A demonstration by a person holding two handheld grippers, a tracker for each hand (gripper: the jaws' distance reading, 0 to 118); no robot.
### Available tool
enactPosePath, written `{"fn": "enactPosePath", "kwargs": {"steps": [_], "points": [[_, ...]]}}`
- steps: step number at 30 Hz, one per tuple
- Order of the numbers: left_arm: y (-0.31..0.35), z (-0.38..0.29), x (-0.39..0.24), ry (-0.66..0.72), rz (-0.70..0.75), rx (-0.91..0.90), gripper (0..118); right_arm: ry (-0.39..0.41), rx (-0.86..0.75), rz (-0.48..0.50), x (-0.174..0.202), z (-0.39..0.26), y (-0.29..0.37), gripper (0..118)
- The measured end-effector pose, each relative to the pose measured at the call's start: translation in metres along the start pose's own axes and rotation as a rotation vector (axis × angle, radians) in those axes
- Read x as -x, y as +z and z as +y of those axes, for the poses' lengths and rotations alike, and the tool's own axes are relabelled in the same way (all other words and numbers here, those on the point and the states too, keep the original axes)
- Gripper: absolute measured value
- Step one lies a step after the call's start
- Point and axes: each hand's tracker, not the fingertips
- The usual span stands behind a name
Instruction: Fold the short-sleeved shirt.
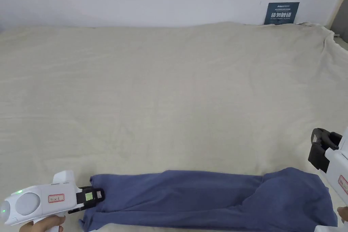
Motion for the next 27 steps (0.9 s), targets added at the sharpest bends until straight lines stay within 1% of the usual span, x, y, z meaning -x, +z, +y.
{"fn": "enactPosePath", "kwargs": {"steps": [1,3,5,9,11,18,21,24,25,27], "points": [[0.004,0.001,-0.006,-0.007,-0.008,-0.009,5,-0.003,-0.002,0.0,-0.001,0.001,0.001,0],[0.004,0.011,0.006,0.007,-0.006,-0.029,4,-0.006,-0.008,0.003,-0.003,0.004,0.003,0],[0.02,0.02,0.004,0.017,0.006,-0.07,4,-0.009,-0.016,0.004,-0.006,0.007,0.004,0],[0.05,0.034,0.008,0.051,-0.015,-0.104,3,-0.018,-0.033,0.005,-0.012,0.012,0.006,0],[0.065,0.037,0.007,0.02,0.034,-0.137,3,-0.024,-0.041,0.005,-0.014,0.013,0.007,0],[0.095,0.04,0.028,0.082,0.136,-0.133,3,-0.036,-0.05,0.024,-0.023,0.011,0.0,0],[0.096,0.036,0.015,0.07,0.152,-0.126,3,-0.039,-0.048,0.033,-0.025,0.009,0.0,0],[0.093,0.035,-0.014,0.042,0.167,-0.119,3,-0.044,-0.047,0.041,-0.028,0.006,0.002,0],[0.092,0.034,-0.026,0.023,0.171,-0.116,3,-0.045,-0.047,0.044,-0.029,0.006,0.003,0],[0.088,0.033,-0.055,-0.062,0.186,-0.114,3,-0.044,-0.048,0.045,-0.031,0.005,0.005,0]]}}
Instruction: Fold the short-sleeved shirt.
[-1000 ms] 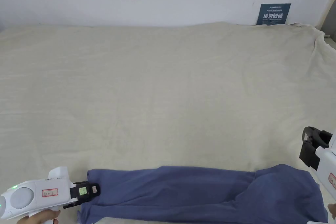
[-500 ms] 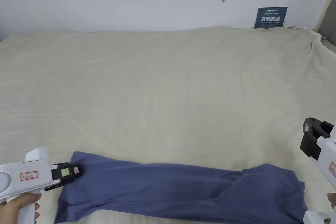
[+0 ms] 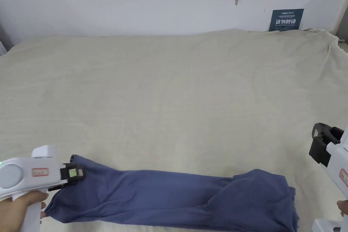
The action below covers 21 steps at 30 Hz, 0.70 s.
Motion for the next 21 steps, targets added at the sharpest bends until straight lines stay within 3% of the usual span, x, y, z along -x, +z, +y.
{"fn": "enactPosePath", "kwargs": {"steps": [7,21], "points": [[-0.023,-0.006,-0.088,-0.124,-0.127,0.066,3,-0.011,-0.006,-0.001,-0.008,-0.003,0.01,0],[-0.132,-0.049,-0.192,-0.146,-0.177,0.227,4,-0.026,0.001,-0.035,-0.022,-0.008,0.024,0]]}}
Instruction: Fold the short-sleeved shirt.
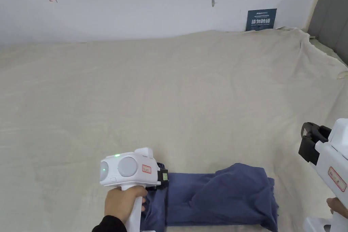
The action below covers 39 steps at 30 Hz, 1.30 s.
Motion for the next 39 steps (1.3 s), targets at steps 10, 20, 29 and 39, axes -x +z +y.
{"fn": "enactPosePath", "kwargs": {"steps": [10,20,29,39], "points": [[0.006,-0.001,-0.015,-0.051,0.024,-0.046,93,-0.003,0.01,-0.012,-0.005,-0.001,0.002,0],[0.093,0.003,0.011,-0.155,0.157,-0.308,95,0.0,-0.008,0.003,0.001,0.005,0.001,0],[0.077,-0.03,0.064,-0.111,0.173,-0.347,1,0.006,-0.004,0.016,0.007,0.006,0.002,0],[0.02,-0.065,0.053,-0.095,0.122,-0.257,0,0.012,0.006,0.006,0.005,0.004,0.005,0]]}}
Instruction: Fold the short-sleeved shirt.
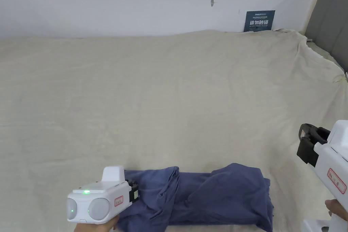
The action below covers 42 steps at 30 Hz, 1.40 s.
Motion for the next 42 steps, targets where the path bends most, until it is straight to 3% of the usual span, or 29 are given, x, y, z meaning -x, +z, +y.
{"fn": "enactPosePath", "kwargs": {"steps": [10,15,24,31,33,35,37,39,42], "points": [[-0.031,-0.02,-0.07,-0.025,-0.145,0.08,0,0.006,0.017,-0.013,0.002,0.001,0.007,0],[-0.038,-0.019,-0.083,-0.047,-0.135,0.097,0,0.011,0.013,-0.013,0.005,0.004,0.009,0],[0.011,0.017,-0.048,0.06,-0.305,0.029,0,0.021,0.013,0.0,0.008,0.007,0.007,0],[0.053,0.054,0.021,0.141,-0.327,0.004,6,0.021,0.009,0.01,0.012,0.009,0.004,0],[0.056,0.059,0.043,0.172,-0.317,0.017,11,0.021,0.011,0.016,0.012,0.008,0.001,0],[0.055,0.06,0.061,0.206,-0.305,0.049,24,0.023,0.013,0.02,0.013,0.007,-0.001,0],[0.045,0.06,0.081,0.238,-0.306,0.129,60,0.024,0.018,0.023,0.014,0.005,-0.003,0],[0.033,0.055,0.093,0.251,-0.285,0.172,82,0.024,0.023,0.027,0.015,0.003,-0.006,0],[0.018,0.047,0.106,0.257,-0.273,0.205,84,0.028,0.031,0.029,0.016,0.001,-0.008,0]]}}
